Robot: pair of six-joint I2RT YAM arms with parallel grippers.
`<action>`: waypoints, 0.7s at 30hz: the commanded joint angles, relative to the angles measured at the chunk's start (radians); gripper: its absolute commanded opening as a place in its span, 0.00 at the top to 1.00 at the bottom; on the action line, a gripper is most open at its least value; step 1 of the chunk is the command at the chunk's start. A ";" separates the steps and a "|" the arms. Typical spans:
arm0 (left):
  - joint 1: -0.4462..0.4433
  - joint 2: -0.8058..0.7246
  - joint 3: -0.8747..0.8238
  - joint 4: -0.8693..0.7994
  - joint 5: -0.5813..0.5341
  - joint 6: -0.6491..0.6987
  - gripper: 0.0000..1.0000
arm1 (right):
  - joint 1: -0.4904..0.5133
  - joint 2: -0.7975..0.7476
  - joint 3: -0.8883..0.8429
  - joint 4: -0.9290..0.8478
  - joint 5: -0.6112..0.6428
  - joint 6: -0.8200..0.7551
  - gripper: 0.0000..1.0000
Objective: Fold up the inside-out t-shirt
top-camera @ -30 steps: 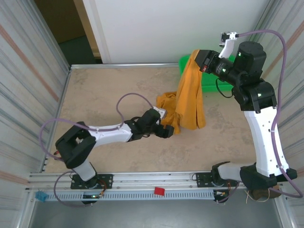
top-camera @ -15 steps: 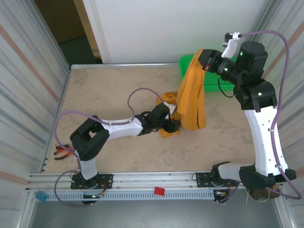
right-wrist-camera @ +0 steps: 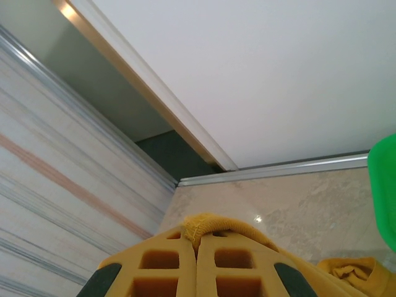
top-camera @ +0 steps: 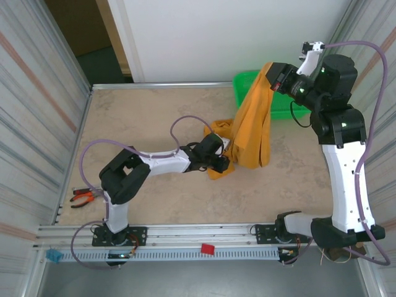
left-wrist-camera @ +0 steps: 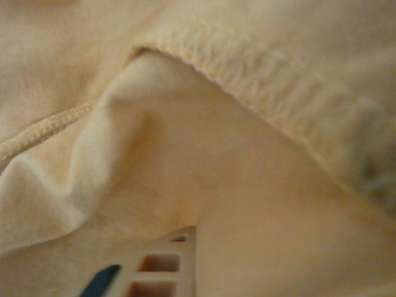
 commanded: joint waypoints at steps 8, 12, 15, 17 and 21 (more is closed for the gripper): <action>0.340 -0.645 0.135 -0.366 -0.147 0.130 1.00 | -0.206 -0.089 -0.198 0.017 -0.116 0.042 1.00; 0.496 -0.732 0.357 -0.463 -0.072 0.189 1.00 | -0.240 -0.107 -0.289 0.050 -0.145 0.058 1.00; 0.516 -0.720 0.521 -0.561 -0.077 0.249 1.00 | -0.242 -0.122 -0.279 0.061 -0.178 0.069 1.00; 0.517 -0.719 0.591 -0.601 -0.089 0.269 1.00 | -0.242 -0.129 -0.239 0.049 -0.197 0.067 1.00; 0.517 -0.752 0.663 -0.619 -0.129 0.276 1.00 | -0.246 -0.147 -0.138 0.010 -0.225 0.064 1.00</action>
